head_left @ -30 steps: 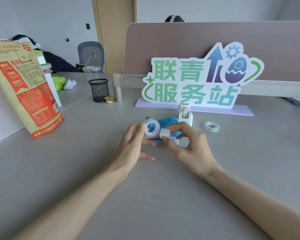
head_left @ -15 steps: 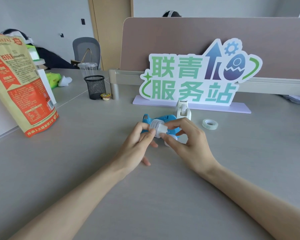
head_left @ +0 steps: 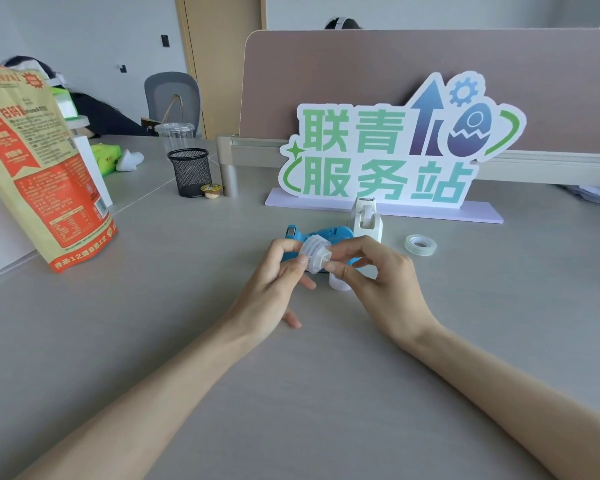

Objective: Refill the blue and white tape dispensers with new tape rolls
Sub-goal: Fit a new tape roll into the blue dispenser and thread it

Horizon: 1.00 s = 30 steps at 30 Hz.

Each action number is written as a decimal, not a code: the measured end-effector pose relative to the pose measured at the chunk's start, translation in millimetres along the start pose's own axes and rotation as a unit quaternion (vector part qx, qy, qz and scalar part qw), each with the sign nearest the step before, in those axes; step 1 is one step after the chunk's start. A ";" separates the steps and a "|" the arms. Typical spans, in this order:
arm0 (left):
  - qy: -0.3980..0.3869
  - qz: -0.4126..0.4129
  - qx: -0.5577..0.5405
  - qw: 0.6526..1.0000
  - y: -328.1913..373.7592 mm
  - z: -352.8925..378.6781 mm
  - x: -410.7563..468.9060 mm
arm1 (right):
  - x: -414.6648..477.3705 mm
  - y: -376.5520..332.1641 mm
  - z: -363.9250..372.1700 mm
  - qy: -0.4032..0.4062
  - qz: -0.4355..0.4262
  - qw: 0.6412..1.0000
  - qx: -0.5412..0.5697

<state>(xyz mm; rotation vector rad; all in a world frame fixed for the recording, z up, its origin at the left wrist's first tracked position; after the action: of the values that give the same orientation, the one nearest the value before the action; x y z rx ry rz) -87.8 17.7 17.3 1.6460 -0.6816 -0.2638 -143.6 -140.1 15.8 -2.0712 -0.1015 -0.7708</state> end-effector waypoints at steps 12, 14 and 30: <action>-0.014 0.009 -0.004 1.000 1.5 -0.9 -1.2 | 2.1 2.5 2.8 -0.059 0.026 0.998 0.000; -0.008 0.010 0.000 1.000 0.5 -0.5 -1.1 | 2.5 3.8 2.8 -0.066 0.026 0.997 0.009; -0.043 -0.084 -0.054 0.994 2.9 -8.1 3.7 | 1.5 8.1 3.4 -0.021 -0.093 0.994 -0.045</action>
<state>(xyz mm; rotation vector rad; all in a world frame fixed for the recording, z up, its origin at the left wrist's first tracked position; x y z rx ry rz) -81.3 22.2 22.4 1.5973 -0.5840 -0.4862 -137.9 -142.6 9.4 -2.1865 -0.2899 -0.8578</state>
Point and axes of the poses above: each hand's wrist, its own x-axis towards the middle knuckle, its own z-axis out of the palm, y = z × x, the point moved 1 cm from there along x, towards the middle knuckle, and after that the axes turned 2 degrees about -y, right-handed, at the moved point
